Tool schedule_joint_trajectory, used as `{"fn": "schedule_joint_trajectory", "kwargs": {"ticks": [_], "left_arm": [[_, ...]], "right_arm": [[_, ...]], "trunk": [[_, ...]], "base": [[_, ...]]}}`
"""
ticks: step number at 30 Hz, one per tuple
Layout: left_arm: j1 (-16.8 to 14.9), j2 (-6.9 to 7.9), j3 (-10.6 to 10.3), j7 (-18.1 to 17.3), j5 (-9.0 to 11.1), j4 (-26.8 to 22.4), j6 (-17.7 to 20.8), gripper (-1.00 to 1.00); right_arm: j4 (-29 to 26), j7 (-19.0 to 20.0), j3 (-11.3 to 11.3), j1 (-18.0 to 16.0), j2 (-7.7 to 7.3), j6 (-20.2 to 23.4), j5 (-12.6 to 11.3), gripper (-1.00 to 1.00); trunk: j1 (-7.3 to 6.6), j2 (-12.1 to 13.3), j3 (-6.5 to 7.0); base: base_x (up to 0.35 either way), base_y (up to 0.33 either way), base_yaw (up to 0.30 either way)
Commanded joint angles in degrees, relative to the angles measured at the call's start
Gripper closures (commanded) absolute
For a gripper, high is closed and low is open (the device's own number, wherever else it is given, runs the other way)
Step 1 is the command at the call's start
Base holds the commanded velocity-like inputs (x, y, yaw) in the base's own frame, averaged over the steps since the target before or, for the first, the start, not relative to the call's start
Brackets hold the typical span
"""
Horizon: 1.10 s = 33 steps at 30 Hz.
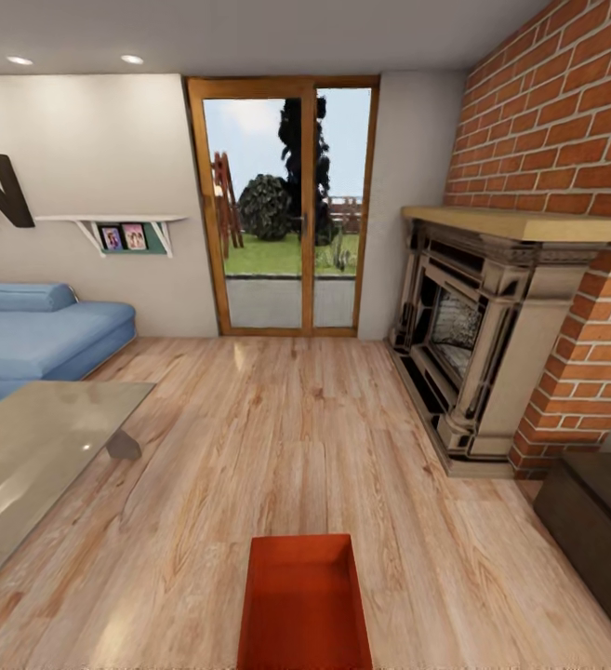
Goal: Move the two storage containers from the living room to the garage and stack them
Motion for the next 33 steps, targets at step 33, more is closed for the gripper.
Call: {"fn": "schedule_joint_trajectory", "kwargs": {"ticks": [33], "left_arm": [[-0.03,0.01,0.11,-0.18,0.41,-0.01,0.16,-1.0]], "right_arm": [[0.15,-0.19,0.4,-0.08,0.01,-0.26,-0.04,-1.0]], "trunk": [[0.0,-0.04,-3.08]], "base": [[0.0,0.0,0.0]]}}
